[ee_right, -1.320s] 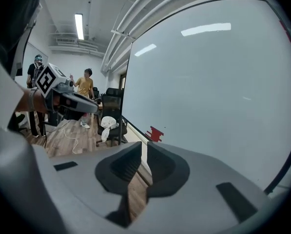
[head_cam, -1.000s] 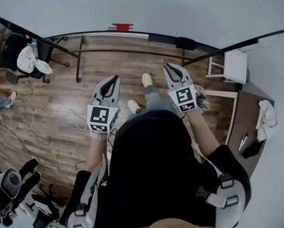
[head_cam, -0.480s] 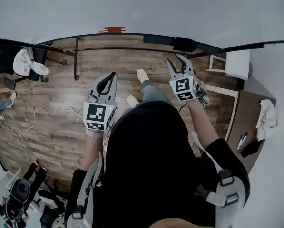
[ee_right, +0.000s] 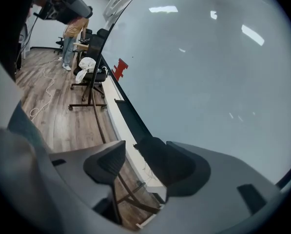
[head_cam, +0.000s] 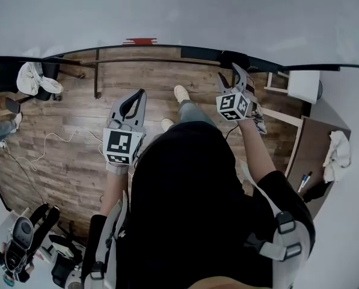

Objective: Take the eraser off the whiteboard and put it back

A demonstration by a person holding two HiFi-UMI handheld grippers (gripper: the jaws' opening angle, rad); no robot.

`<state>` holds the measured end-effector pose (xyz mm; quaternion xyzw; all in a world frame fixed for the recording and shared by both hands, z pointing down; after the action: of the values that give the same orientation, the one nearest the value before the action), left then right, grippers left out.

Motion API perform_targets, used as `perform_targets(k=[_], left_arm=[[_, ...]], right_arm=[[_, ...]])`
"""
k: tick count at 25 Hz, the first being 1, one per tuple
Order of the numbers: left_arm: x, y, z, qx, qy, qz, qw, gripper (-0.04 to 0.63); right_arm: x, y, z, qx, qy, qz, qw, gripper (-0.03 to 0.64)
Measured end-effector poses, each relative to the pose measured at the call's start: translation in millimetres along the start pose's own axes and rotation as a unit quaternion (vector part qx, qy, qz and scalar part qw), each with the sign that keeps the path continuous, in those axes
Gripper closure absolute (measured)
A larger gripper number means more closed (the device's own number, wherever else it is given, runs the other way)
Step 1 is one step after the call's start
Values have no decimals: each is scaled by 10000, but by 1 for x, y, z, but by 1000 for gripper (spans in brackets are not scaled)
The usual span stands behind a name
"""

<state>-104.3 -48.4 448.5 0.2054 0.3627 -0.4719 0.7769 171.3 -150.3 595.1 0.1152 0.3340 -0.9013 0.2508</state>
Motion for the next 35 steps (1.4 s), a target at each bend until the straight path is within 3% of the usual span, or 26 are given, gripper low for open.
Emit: perform_targets(k=[15, 35], left_arm=[[4, -7, 15, 155, -200, -178, 9995, 586], [-3, -6, 7, 291, -182, -306, 9989, 586]], right_arm=[[-13, 16, 51, -764, -596, -1098, 9892, 350], [-6, 5, 55, -851, -676, -1454, 9834, 401]])
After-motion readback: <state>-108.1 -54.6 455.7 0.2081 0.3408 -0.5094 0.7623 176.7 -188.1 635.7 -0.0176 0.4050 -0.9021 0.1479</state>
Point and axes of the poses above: the fingertips, and each gripper's own axes: z forward along the fingers, y to its right, x out of its top, the point moved 3 cm from there along -z, backward along the fingers, and after that the axes turned 15 degrees about -y, right-handed, at the moved point
